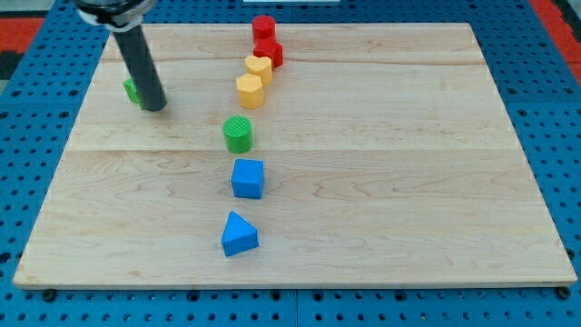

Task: Put the green circle slightly to the bottom side

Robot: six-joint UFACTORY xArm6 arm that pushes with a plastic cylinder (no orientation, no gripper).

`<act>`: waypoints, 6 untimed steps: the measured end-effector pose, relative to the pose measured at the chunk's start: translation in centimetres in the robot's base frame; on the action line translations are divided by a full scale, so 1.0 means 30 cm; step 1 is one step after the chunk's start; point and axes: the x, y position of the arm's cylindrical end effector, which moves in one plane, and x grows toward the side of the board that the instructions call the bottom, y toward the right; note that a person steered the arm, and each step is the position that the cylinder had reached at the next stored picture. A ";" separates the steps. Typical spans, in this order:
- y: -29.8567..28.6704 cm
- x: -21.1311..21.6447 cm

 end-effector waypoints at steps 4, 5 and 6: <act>0.352 0.092; 0.352 0.158; 0.362 0.161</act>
